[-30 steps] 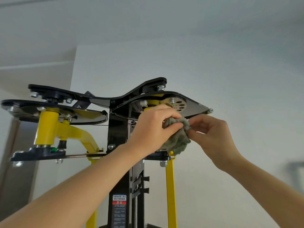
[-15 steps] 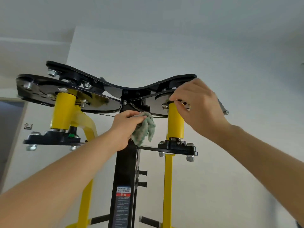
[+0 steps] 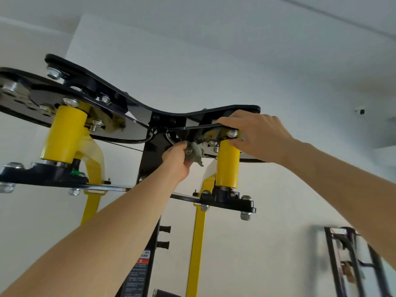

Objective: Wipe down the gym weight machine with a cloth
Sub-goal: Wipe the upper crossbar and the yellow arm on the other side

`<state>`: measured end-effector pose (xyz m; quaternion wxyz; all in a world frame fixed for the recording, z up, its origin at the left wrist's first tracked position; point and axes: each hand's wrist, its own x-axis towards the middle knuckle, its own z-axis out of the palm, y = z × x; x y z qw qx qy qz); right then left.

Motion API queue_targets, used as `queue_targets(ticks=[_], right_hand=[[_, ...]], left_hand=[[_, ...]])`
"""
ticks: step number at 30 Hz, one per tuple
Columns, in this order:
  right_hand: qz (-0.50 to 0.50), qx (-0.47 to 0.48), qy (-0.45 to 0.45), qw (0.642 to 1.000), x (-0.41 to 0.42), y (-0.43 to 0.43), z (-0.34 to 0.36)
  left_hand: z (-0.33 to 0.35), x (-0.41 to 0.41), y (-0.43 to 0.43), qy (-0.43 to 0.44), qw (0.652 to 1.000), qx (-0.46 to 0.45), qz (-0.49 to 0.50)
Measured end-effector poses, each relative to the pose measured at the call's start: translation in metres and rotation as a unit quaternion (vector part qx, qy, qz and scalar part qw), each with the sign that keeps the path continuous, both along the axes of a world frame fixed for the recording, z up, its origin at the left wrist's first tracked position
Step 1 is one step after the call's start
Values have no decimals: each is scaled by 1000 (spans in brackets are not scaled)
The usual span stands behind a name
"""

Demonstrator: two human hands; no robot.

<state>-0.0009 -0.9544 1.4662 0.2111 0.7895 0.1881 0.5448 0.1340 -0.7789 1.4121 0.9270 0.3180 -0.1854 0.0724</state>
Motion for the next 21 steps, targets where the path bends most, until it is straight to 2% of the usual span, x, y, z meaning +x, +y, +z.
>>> queue_targets(ticks=[4, 6, 9, 13, 16, 18, 21], right_hand=[[5, 11, -3, 1000, 1, 2, -2], [4, 16, -6, 1000, 0, 4, -3], [4, 25, -9, 1000, 1, 5, -4], [4, 36, -12, 999, 1, 5, -4], [1, 37, -12, 999, 1, 5, -5], [0, 39, -12, 999, 1, 5, -5], [1, 41, -13, 999, 0, 5, -5]], left_hand=[[0, -6, 0, -21, 995, -73, -62], [-3, -14, 4, -58, 992, -59, -96], [-12, -15, 10, -110, 990, -24, -85], [-24, -14, 9, -127, 987, -28, -93], [-25, -2, 0, -135, 988, 18, -70], [-22, 9, -8, -127, 990, 40, -44], [-11, 20, -21, -81, 997, 8, -10]])
